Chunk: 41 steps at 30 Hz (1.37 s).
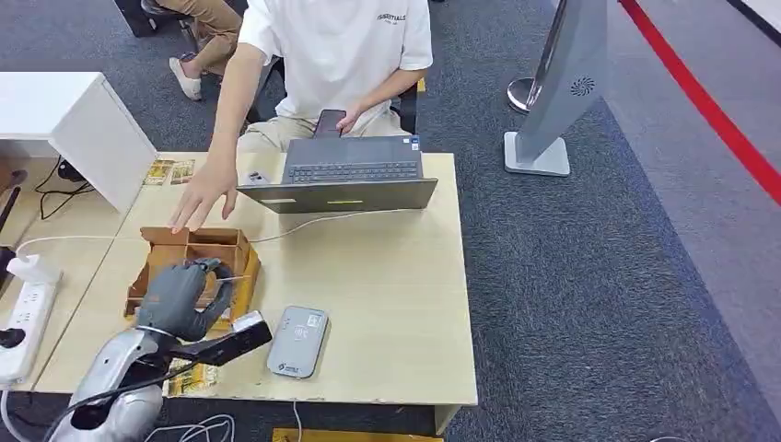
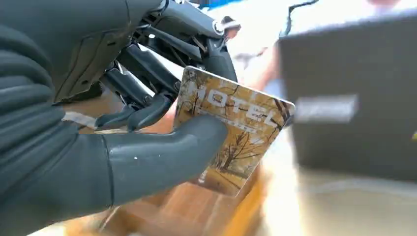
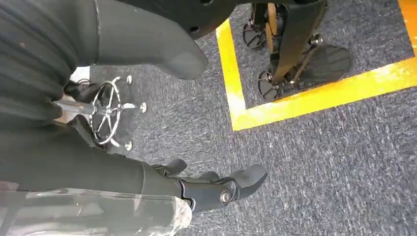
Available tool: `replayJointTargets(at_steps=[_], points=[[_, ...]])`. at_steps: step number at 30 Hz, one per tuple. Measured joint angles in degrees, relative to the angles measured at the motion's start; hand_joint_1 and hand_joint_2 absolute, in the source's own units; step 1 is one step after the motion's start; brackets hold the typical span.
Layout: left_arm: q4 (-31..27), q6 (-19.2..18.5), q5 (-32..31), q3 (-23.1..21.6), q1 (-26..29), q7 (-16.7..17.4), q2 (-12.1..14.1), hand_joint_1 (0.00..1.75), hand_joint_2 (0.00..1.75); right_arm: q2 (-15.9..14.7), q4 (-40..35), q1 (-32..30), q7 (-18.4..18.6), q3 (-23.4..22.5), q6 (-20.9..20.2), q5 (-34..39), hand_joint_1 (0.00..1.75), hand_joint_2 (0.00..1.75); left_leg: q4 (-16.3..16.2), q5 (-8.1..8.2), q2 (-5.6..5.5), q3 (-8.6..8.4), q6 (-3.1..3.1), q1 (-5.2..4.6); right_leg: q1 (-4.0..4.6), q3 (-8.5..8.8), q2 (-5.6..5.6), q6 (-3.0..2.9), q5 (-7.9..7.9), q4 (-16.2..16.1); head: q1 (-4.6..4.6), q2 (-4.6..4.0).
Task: Pass the card to the sensor for recognition and then transmit it.
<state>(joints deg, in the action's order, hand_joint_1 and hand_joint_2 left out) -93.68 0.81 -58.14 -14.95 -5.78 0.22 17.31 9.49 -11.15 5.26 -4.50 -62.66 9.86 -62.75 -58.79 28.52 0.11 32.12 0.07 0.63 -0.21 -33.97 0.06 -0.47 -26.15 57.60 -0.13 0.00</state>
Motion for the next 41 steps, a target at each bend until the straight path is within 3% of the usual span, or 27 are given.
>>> replayJointTargets(at_steps=[5, 10, 13, 16, 22, 23, 29, 35, 41], points=[[-0.6, -0.4, 0.5, -3.3, -9.4, 2.7, 0.9, 1.75, 1.75, -0.1, 0.0, 0.0, 0.0, -0.3, -0.1, -0.7, 0.00, 1.75, 0.0, -0.13, -0.05, 0.03, 0.00, 0.00, 0.01, -0.02, -0.05, -0.03, 0.03, 0.0, -0.02, 0.00], [3.1, 1.7, -3.6, -4.8, -21.0, 5.6, -1.1, 1.75, 1.75, -0.1, 0.0, 0.1, 0.2, -0.3, -0.3, -2.5, 0.00, 1.75, 0.0, -0.15, -0.03, 0.03, -0.01, 0.00, 0.00, -0.01, -0.03, -0.09, 0.11, 0.0, -0.04, 0.00], [8.8, 6.0, -9.2, -5.0, -26.7, 6.5, -2.7, 1.75, 1.75, -0.1, 0.0, 0.4, 1.1, 0.0, -0.2, -3.8, 0.00, 1.75, 0.0, -0.17, 0.00, 0.02, 0.00, 0.00, 0.00, -0.02, 0.00, -0.07, 0.13, 0.0, -0.02, 0.00], [18.3, 9.4, -14.5, -5.0, -33.0, 7.0, -4.0, 1.75, 1.75, 0.0, 0.0, 1.1, 2.0, 1.1, -0.3, -5.1, 0.00, 1.75, 0.0, -0.21, -0.01, 0.02, -0.06, 0.00, 0.00, -0.01, 0.00, -0.09, 0.15, 0.0, 0.00, 0.00], [35.7, 12.9, -17.5, -4.9, -40.9, 6.9, -5.6, 1.75, 1.75, 0.2, 0.0, 1.8, 2.6, 2.0, -0.4, -5.6, 0.00, 1.75, 0.0, -0.22, 0.05, 0.00, -0.07, 0.00, 0.00, -0.02, 0.07, -0.13, 0.17, 0.1, -0.04, 0.00], [37.8, 13.1, -17.5, -4.9, -41.5, 7.0, -5.8, 0.00, 1.75, 0.2, 0.0, 1.9, 2.7, 2.2, -0.4, -5.5, 0.00, 1.75, 0.0, -0.23, 0.05, 0.00, -0.08, 0.01, 0.00, -0.02, 0.07, -0.13, 0.17, 0.1, -0.07, 0.00], [44.1, 15.2, -16.8, -4.2, -41.7, 6.6, -6.2, 0.00, 1.75, 0.3, 0.0, 1.9, 3.3, 2.4, -0.3, -5.0, 0.00, 1.75, 0.0, -0.24, 0.04, 0.04, -0.10, 0.01, 0.01, -0.04, 0.07, -0.13, 0.17, 0.1, -0.04, 0.00], [44.7, 18.2, -16.6, -3.4, -40.2, 4.6, -5.7, 0.00, 1.75, 0.3, 0.0, 1.7, 3.1, 2.4, -0.3, -4.8, 0.00, 1.75, 0.0, -0.23, 0.04, 0.10, -0.10, 0.00, 0.00, -0.03, 0.06, -0.12, 0.16, 0.1, -0.02, 0.00], [31.7, 19.5, -10.6, 0.3, -28.4, -0.4, -0.7, 0.00, 1.75, 0.3, 0.1, 0.9, 2.3, 2.4, -0.2, -3.8, 0.00, 1.75, 0.1, -0.16, 0.26, 0.06, -0.12, 0.01, 0.00, -0.09, 0.32, -0.15, 0.11, 0.1, -0.04, 0.00]])
